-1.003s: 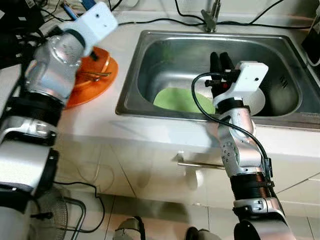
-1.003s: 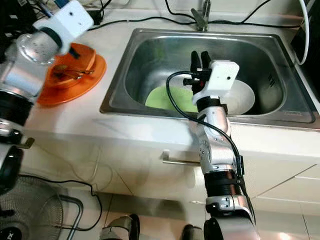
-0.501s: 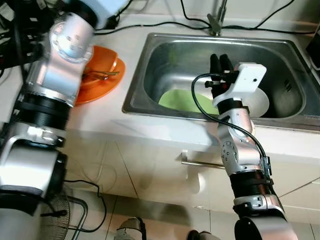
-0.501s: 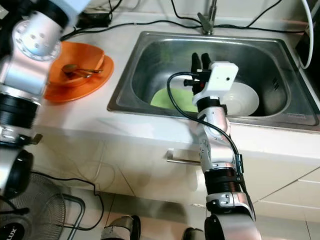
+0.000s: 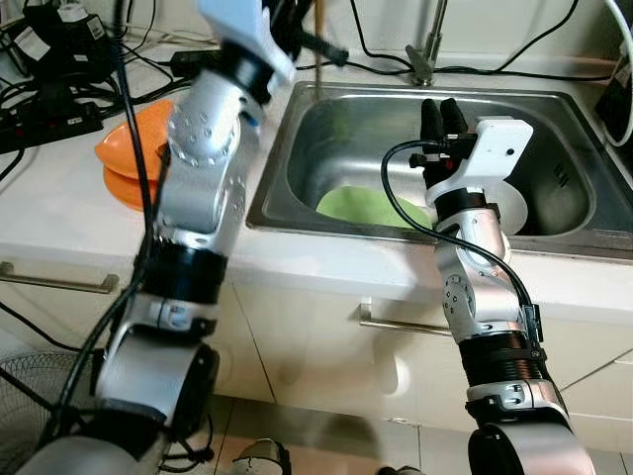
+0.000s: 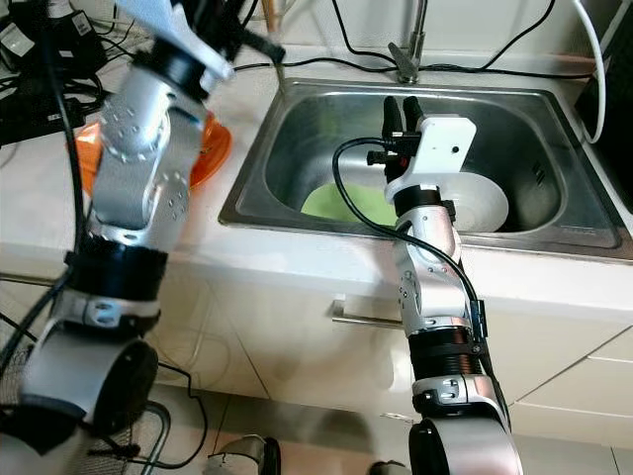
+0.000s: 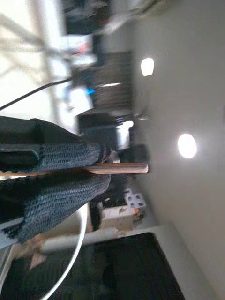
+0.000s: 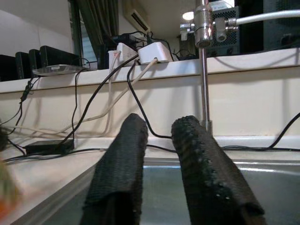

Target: Kitchen organization

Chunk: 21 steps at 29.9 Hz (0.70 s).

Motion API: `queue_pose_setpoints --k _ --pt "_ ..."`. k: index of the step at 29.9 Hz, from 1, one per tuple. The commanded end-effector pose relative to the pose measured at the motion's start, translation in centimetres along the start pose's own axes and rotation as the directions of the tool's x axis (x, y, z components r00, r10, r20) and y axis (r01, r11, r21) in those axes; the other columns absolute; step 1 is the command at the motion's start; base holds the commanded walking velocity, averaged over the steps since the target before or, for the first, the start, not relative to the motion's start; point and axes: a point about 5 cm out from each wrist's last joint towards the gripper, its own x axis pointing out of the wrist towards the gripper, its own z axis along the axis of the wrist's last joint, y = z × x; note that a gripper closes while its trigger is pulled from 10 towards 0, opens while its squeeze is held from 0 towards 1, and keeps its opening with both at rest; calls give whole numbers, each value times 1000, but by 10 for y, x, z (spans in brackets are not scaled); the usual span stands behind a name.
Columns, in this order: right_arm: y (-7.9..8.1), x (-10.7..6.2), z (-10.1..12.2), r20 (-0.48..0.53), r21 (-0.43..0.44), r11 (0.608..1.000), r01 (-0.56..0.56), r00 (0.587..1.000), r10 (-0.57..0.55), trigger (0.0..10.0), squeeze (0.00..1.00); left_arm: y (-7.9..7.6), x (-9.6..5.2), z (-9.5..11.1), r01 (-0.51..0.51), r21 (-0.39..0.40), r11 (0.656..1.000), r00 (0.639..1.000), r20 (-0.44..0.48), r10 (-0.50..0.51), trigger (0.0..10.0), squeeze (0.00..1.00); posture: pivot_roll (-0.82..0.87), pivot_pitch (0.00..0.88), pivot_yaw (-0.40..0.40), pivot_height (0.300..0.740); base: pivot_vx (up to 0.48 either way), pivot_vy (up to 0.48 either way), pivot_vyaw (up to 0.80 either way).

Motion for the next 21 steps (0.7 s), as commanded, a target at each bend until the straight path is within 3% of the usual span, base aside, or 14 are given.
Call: queue_pose_setpoints --k 1,6,15,21 --pt "1 -3 -6 -32 -12 1000 -19 999 18 10000 1000 2 -4 -4 -16 -37 999 1000 -20 16 10000 0 46 14 53 740 0 0 0" --pt "5 -3 -8 -45 -44 997 -69 997 67 10000 1000 -4 -16 -22 -20 -70 997 996 -88 14 10000 0 47 11 48 740 0 0 0" --pt "12 -4 -10 -67 -64 987 -149 987 144 10000 1000 1 -22 -22 -43 -70 997 995 -97 37 10000 0 45 10 37 740 0 0 0" --pt "11 -9 -10 -84 -77 977 -200 977 194 10000 1000 0 -24 -21 -46 -37 998 994 -104 42 10000 0 44 55 31 740 0 0 0"
